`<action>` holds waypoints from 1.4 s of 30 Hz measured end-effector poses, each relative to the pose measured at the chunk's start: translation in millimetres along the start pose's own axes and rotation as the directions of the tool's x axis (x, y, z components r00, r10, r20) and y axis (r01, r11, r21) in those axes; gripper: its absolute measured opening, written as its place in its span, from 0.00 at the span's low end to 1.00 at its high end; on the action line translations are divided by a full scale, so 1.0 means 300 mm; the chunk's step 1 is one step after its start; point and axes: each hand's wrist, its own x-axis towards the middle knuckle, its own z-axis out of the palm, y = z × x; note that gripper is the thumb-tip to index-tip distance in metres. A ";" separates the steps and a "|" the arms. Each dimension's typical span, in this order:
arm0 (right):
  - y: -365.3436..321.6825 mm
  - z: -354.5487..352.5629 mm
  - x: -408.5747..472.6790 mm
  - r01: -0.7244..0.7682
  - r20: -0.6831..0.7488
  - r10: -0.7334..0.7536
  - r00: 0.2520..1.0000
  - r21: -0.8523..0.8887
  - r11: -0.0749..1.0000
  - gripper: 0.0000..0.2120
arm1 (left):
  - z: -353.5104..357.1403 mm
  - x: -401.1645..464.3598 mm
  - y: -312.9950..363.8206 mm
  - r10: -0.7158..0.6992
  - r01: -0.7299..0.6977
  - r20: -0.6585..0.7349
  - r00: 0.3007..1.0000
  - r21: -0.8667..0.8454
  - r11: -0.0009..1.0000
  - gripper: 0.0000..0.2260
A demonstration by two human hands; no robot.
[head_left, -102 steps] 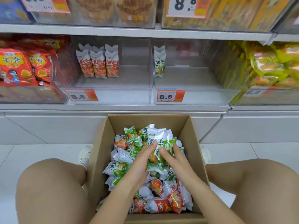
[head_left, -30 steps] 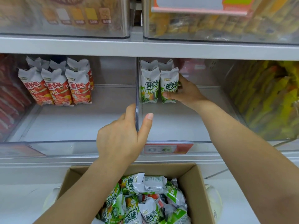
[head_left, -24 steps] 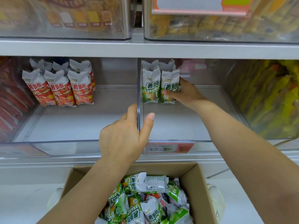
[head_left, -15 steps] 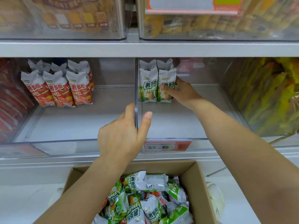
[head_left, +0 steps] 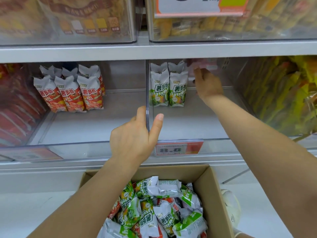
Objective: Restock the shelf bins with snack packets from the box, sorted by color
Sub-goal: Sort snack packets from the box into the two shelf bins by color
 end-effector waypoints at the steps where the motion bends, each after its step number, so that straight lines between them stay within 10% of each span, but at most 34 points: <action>1: -0.010 -0.019 -0.013 -0.031 0.044 0.031 0.999 0.012 0.999 0.26 | -0.003 0.004 0.004 -0.009 0.009 0.020 1.000 0.003 1.000 0.33; 6: -0.025 -0.118 -0.344 0.141 0.012 -0.141 0.990 0.009 0.990 0.13 | -0.020 -0.024 0.013 -0.061 0.065 0.066 0.996 -0.050 0.997 0.23; 11: 0.027 -0.151 -0.781 0.110 0.058 -0.149 0.987 0.430 0.896 0.06 | -0.038 -0.058 -0.016 0.019 0.004 0.171 0.985 -0.136 0.991 0.21; 15: 0.208 -0.048 -1.064 -0.146 0.462 0.003 0.887 0.274 0.950 0.06 | -0.053 -0.270 -0.079 0.098 -0.104 -0.034 0.995 -0.361 0.927 0.24; 19: 0.299 0.052 -1.305 -0.028 0.677 0.138 0.723 -0.170 0.985 0.18 | 0.024 -0.612 -0.165 0.081 -0.001 0.167 0.983 -0.430 0.903 0.21; 25: 0.312 0.165 -1.391 0.156 0.814 0.208 0.543 -0.341 0.927 0.24 | 0.171 -0.791 -0.358 -0.319 0.570 0.713 0.624 -0.135 0.811 0.29; 29: 0.296 0.217 -1.370 0.155 0.806 0.192 0.560 -0.329 0.931 0.24 | 0.203 -0.861 -0.327 -0.223 0.249 0.782 0.581 0.090 0.964 0.35; 35: 0.255 0.273 -1.395 -0.453 0.815 0.249 0.523 0.019 0.891 0.22 | 0.221 -0.925 -0.298 -0.050 -0.088 0.629 0.776 0.186 0.979 0.28; 40: 0.250 0.274 -1.396 -0.894 0.904 0.295 0.309 0.171 0.414 0.19 | 0.190 -0.994 -0.181 0.589 -0.381 0.510 0.627 -0.458 0.803 0.30; 42: 0.287 0.270 -1.397 -0.928 0.907 0.311 0.284 0.178 0.328 0.20 | 0.180 -1.024 -0.154 0.645 -0.335 0.445 0.621 -0.593 0.732 0.31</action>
